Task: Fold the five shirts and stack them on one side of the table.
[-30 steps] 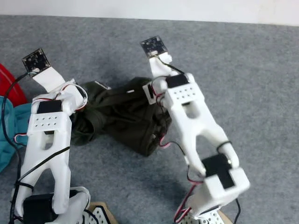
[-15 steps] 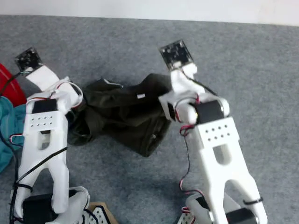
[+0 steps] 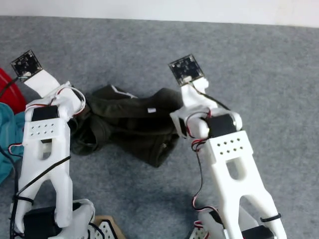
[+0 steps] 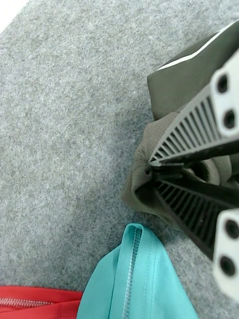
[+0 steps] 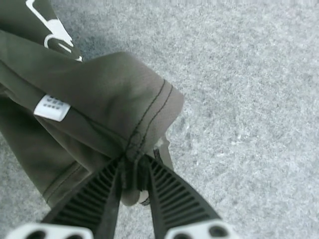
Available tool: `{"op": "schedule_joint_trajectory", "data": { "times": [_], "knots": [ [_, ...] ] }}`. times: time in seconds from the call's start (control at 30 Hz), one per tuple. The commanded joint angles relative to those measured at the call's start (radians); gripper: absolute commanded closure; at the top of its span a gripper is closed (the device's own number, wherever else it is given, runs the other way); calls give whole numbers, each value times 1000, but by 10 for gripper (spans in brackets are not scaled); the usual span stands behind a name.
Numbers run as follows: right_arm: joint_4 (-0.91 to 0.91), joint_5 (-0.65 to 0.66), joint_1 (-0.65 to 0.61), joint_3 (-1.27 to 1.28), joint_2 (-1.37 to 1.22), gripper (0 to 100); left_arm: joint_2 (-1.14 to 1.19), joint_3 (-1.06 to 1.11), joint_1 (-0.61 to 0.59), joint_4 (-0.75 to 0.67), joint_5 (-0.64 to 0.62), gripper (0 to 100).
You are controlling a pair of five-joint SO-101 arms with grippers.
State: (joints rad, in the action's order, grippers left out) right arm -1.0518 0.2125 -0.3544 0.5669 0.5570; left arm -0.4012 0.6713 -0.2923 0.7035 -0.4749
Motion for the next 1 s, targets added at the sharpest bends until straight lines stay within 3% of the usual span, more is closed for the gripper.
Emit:
{"op": "schedule_joint_trajectory", "data": {
  "times": [0.0,0.13,0.33,0.53,0.73,0.9,0.97],
  "knots": [
    [59,14,7,31,30,989,-15,-8,-18,-17,-8,993],
    [85,14,-21,65,30,985,-15,-5,-18,-17,-8,993],
    [85,8,-82,131,30,879,-12,-4,-18,-17,-8,993],
    [85,6,-114,186,31,997,-8,-4,-18,-17,-8,993],
    [87,6,-113,183,30,987,-7,-2,-18,-17,-8,993],
    [165,6,-90,199,15,837,-7,-2,-18,-15,-8,993],
    [188,6,-82,202,-31,822,-7,-2,-18,-15,-8,993]
  ]
}}
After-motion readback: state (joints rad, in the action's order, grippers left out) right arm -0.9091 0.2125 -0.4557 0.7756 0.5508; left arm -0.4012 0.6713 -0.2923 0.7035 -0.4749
